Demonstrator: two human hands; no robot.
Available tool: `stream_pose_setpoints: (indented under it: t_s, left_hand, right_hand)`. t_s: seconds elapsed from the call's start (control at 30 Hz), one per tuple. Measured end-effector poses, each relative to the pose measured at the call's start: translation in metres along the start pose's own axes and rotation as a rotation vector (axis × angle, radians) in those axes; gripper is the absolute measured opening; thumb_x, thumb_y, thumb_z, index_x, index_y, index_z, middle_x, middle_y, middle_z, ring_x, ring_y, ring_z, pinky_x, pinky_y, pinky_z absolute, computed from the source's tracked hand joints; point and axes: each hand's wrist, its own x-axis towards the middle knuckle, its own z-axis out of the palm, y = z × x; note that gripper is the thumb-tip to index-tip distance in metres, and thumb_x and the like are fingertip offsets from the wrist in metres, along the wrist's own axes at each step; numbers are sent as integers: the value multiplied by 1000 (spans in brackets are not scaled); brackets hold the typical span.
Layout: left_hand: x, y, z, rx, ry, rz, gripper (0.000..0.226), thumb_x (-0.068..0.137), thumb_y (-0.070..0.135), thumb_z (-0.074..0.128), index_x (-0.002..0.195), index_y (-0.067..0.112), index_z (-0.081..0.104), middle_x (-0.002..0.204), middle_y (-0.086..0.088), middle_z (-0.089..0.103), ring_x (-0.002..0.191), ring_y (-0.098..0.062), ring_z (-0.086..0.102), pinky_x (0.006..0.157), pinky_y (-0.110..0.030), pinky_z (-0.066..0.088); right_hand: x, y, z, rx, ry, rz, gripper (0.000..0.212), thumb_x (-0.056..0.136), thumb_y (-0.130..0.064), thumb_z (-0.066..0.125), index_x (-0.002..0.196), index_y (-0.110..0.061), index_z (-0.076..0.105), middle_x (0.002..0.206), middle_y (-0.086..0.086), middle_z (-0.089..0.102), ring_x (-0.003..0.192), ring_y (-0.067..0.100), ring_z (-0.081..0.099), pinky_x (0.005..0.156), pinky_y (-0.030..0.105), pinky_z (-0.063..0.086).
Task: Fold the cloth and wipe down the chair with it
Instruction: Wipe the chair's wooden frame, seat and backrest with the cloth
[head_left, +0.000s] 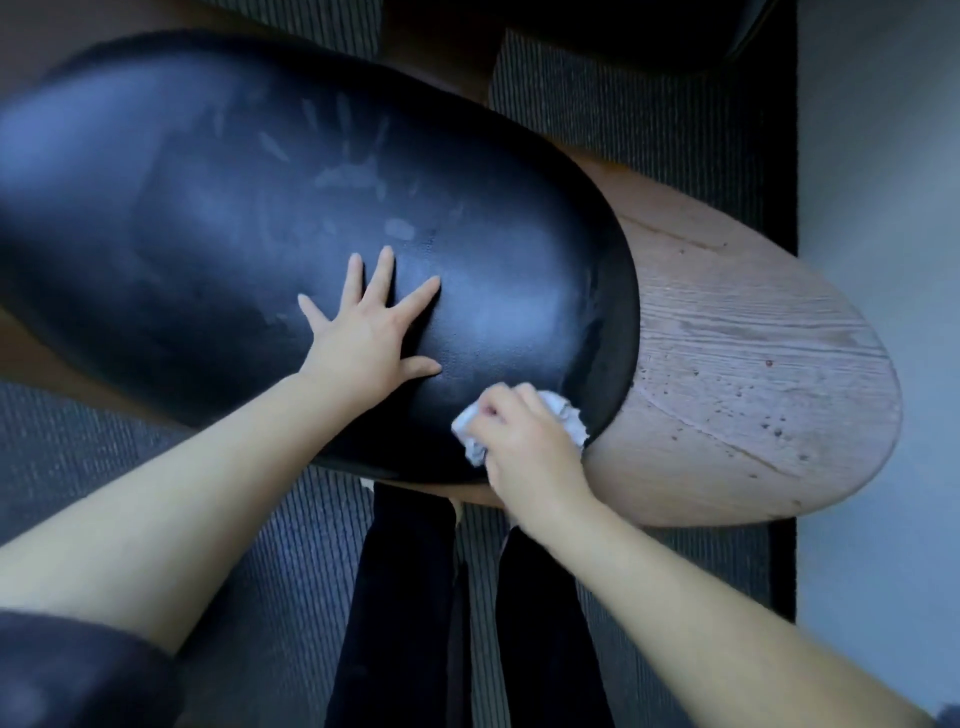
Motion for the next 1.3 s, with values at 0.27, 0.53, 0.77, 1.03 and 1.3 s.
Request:
stream_pose_setpoints:
  t_s: [0.27,0.53,0.77,1.03,1.3]
  left_hand:
    - [-10,5,6,4,-21,18,88,83,57,65,153,43,14,164,-3,-13,150,-30,-13,103,-80,14]
    - [3,18,-8,-36,-65,19,91,82,59,66,153,45,12,164,-2,-15,150,-30,-15,105,-79,14]
    - [65,50,-31,-69,-85,50,107,74,59,74,153,47,3,162,-2,-22,148,-31,-21,105,-79,11]
    - [90,57,-27,3,-153,0,123,65,60,80,150,51,-8,158,-6,-31,146,-35,-26,100,-83,13]
    - [91,55,-24,15,-152,9,124,64,63,77,151,49,-10,158,-7,-33,145,-36,-28,98,-84,12]
  right_hand:
    - [23,26,-12,-21,110,133,20,76,-11,44,67,-16,62,84,5,57,77,27,50,69,37,39]
    - [39,41,-51,122,168,172,27,73,-6,37,71,-12,64,88,2,56,83,22,47,67,38,43]
    - [164,120,-90,28,222,317,33,78,3,44,88,-14,70,100,3,58,97,27,52,77,42,47]
    - [261,145,-76,-71,1,336,41,85,-5,44,105,-31,69,112,1,56,104,23,55,75,31,43]
    - [241,148,-61,-26,-4,399,28,80,-10,41,77,-18,68,102,4,60,97,24,58,76,31,42]
